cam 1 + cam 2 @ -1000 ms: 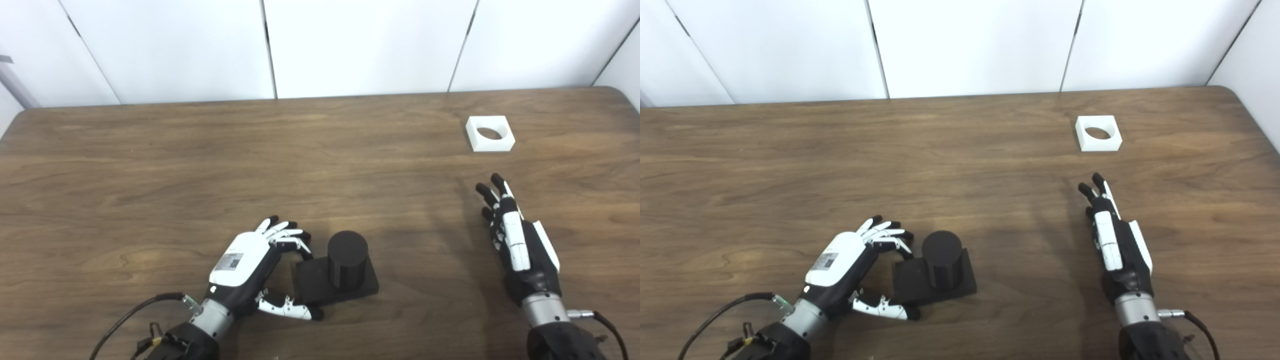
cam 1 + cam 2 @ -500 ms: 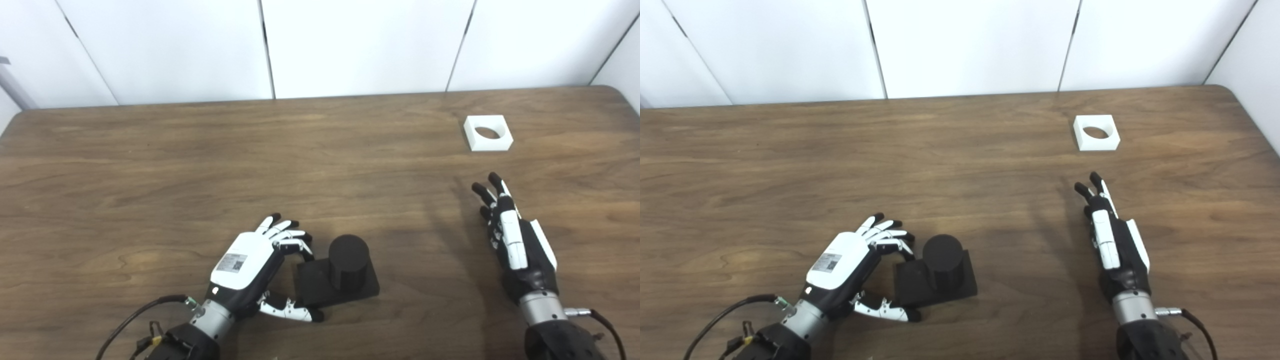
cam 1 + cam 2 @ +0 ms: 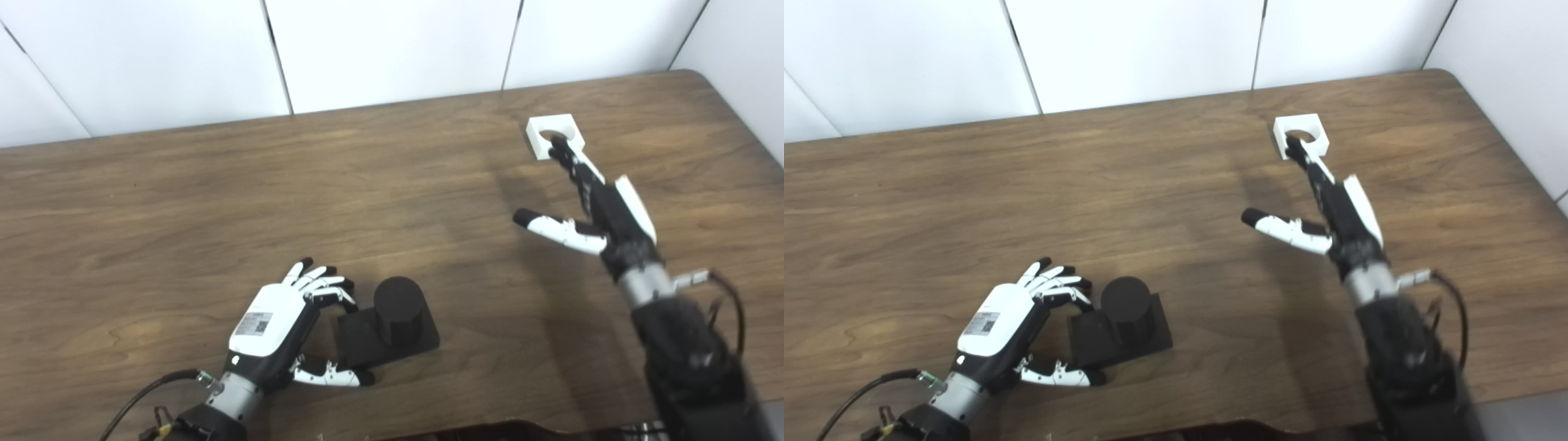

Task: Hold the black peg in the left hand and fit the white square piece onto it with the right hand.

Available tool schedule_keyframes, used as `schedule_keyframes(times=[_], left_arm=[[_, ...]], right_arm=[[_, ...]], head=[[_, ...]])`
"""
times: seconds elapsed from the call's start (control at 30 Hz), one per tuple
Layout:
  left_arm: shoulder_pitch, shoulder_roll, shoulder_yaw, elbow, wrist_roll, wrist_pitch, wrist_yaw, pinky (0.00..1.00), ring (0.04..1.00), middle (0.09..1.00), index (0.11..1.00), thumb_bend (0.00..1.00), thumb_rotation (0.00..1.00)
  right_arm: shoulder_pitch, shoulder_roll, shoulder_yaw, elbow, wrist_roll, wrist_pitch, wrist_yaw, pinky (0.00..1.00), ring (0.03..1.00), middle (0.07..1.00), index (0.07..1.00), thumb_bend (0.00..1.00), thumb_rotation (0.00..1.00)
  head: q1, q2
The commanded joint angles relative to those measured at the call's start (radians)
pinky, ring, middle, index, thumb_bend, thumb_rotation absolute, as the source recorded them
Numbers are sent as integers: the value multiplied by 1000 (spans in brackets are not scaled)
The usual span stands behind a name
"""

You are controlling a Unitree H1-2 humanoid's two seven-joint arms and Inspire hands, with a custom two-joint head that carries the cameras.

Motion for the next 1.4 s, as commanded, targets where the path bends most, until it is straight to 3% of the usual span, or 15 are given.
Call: schedule_keyframes(times=[0.0,0.07,0.2,0.37,0.47,0.8,1.07,1.37], left_arm=[[18,30,-14,12,17,3,-66,1000,894,795,485,523,51],[18,29,-12,6,15,11,-75,1000,895,796,485,523,51],[20,26,-8,2,10,17,-79,1000,892,793,485,523,50],[27,27,-7,0,15,13,-77,1000,887,789,485,523,50],[31,28,-6,-2,17,6,-69,988,880,784,485,523,50],[38,24,-7,-1,28,3,-68,974,866,776,485,523,50],[40,13,-10,-1,39,11,-68,965,866,777,485,523,49],[47,8,-9,-8,39,6,-58,957,863,776,485,523,49]], right_arm=[[-64,-73,6,-36,-83,34,56,974,976,949,928,831,339],[-126,-123,5,-22,-160,44,142,955,972,946,916,862,317],[-218,-167,-17,18,-229,44,272,928,980,949,898,892,257],[-324,-212,-8,104,-306,44,370,892,968,932,878,939,206],[-388,-253,28,163,-345,44,408,895,975,928,878,956,172],[-600,-363,214,434,-476,-12,463,999,999,952,862,938,170],[-717,-379,302,628,-529,-68,459,1000,1000,953,841,941,131],[-792,-379,385,765,-597,-128,449,1000,996,945,845,969,172]], head=[[0,1],[-25,-9],[-36,-12],[-70,-35],[-80,-44],[-93,-66],[-82,-76],[-67,-75]])
